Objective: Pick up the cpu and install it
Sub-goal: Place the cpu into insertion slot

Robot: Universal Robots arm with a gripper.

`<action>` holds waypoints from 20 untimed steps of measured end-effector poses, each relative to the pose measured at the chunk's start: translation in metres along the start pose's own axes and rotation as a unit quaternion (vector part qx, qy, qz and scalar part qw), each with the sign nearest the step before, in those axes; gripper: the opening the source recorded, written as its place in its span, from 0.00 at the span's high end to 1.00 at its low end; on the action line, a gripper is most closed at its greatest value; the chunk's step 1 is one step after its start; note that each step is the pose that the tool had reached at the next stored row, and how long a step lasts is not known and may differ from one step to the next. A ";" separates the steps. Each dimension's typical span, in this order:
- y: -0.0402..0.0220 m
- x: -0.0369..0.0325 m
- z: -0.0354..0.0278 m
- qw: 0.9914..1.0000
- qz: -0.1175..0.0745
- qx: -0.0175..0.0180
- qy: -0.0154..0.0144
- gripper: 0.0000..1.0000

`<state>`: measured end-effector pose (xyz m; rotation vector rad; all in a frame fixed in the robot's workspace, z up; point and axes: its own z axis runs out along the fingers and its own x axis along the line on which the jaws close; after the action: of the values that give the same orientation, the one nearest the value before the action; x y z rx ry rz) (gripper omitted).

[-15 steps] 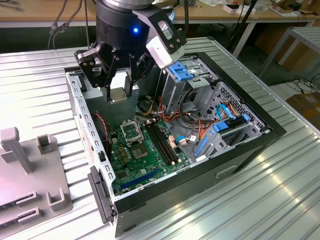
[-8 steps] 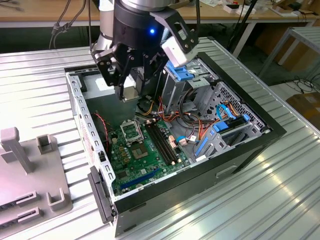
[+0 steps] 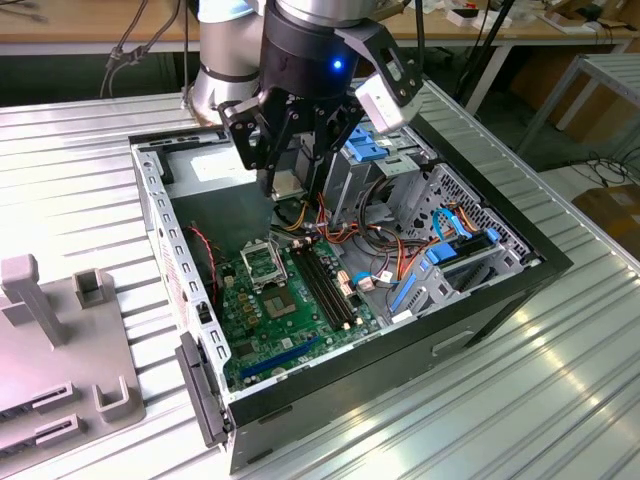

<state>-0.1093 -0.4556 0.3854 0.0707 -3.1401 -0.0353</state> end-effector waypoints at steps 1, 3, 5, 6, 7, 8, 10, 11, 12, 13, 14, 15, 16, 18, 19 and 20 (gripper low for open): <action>0.0000 0.0000 0.0000 1.000 0.000 0.000 -0.001 0.53; 0.0001 0.0000 0.0000 1.000 0.000 0.000 -0.001 0.53; 0.0000 0.0000 0.0000 1.000 0.000 0.000 -0.001 0.53; 0.0000 0.0000 0.0000 1.000 0.000 0.000 -0.001 0.53; 0.0000 0.0000 0.0000 1.000 0.000 0.000 -0.001 0.53; 0.0000 0.0000 0.0001 1.000 0.000 0.000 -0.001 0.53; 0.0000 0.0000 0.0000 1.000 0.000 0.000 -0.001 0.53; 0.0000 0.0000 0.0000 1.000 0.000 0.000 -0.001 0.53; 0.0000 0.0000 0.0000 1.000 0.000 0.000 -0.001 0.53; -0.0004 0.0001 0.0000 1.000 0.000 0.000 -0.001 0.53; -0.0019 0.0005 0.0003 1.000 0.000 0.000 -0.001 0.53; -0.0021 0.0007 0.0003 1.000 0.000 0.000 -0.001 0.53; -0.0022 0.0008 0.0003 1.000 0.000 0.000 -0.001 0.53; -0.0023 0.0013 0.0003 1.000 0.000 0.000 -0.001 0.53; -0.0024 0.0017 0.0003 1.000 0.000 0.000 -0.001 0.53; -0.0024 0.0018 0.0003 1.000 0.000 0.000 -0.001 0.53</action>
<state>-0.1110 -0.4580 0.3851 0.0707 -3.1421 -0.0352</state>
